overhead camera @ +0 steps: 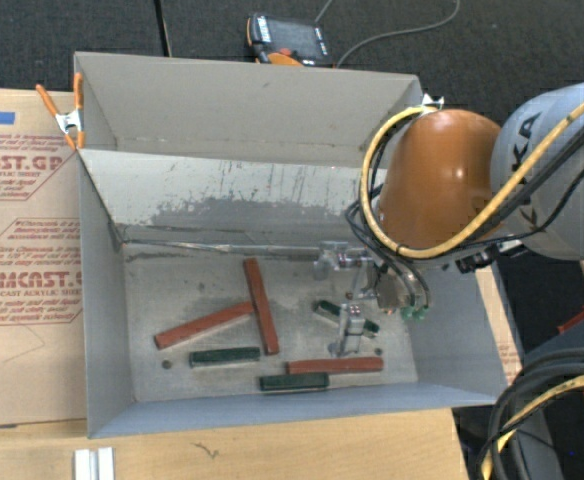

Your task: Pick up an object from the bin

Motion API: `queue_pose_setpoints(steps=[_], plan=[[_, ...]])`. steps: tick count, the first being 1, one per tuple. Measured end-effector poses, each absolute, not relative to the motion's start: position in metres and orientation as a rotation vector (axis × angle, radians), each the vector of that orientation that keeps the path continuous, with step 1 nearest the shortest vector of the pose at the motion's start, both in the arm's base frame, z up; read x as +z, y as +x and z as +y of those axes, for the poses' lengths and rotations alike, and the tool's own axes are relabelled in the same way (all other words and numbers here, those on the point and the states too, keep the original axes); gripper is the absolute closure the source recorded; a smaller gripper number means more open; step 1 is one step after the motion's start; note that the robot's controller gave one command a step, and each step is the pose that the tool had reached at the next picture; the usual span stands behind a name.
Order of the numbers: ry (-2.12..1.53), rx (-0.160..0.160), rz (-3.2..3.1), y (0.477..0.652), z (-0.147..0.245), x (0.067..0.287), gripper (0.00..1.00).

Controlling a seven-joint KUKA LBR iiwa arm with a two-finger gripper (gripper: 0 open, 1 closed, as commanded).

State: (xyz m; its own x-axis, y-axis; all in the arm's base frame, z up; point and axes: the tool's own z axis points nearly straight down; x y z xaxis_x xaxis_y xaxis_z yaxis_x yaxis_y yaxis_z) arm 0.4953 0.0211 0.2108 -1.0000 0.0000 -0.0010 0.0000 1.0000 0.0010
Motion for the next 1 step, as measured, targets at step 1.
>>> queue_pose_setpoints(steps=[1], plan=[[-0.122,-0.001,3.144,0.532,-0.0294,0.0964,0.0]])
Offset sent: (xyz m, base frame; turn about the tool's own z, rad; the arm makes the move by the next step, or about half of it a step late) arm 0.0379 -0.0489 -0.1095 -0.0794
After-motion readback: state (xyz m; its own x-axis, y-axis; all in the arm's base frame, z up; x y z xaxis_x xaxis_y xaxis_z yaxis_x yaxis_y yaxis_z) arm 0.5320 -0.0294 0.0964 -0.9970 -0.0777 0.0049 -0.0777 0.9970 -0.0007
